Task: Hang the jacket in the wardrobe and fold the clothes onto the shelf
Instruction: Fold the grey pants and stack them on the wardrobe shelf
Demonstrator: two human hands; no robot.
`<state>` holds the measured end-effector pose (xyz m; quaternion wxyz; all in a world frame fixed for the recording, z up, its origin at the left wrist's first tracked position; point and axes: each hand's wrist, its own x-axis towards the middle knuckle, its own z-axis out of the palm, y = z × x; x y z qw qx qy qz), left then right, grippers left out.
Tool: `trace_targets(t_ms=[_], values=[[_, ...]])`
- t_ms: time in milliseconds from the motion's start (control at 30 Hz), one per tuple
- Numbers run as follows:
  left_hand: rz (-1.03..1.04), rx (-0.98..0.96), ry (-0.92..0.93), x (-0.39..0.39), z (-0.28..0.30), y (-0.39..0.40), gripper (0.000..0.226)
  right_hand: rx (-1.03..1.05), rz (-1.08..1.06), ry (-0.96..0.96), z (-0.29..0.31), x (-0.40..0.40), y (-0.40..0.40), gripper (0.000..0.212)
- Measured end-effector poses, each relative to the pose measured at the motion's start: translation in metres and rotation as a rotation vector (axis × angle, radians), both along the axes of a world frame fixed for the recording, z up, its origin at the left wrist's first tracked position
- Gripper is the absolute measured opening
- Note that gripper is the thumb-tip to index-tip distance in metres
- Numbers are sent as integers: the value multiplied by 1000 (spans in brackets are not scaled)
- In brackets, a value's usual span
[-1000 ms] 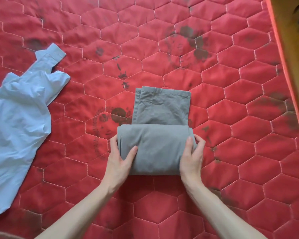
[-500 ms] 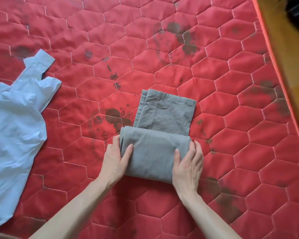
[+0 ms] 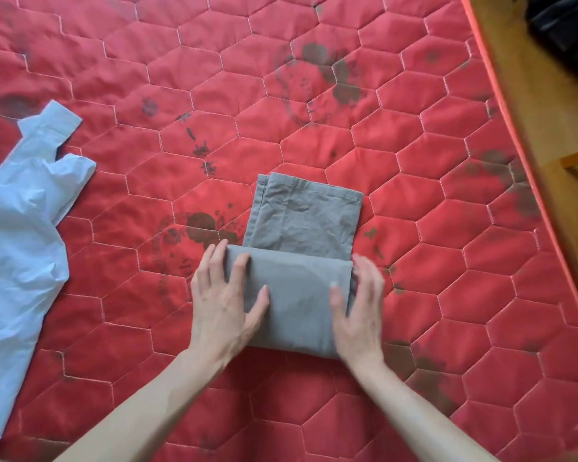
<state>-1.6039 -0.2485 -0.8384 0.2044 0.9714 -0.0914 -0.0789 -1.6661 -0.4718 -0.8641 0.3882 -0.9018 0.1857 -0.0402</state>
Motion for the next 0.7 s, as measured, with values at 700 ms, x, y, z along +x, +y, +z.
trace_targets(t_ms=[700], values=[[-565,53,10,43,-17,-71,48,165,99,80,-11,186,-57,13]])
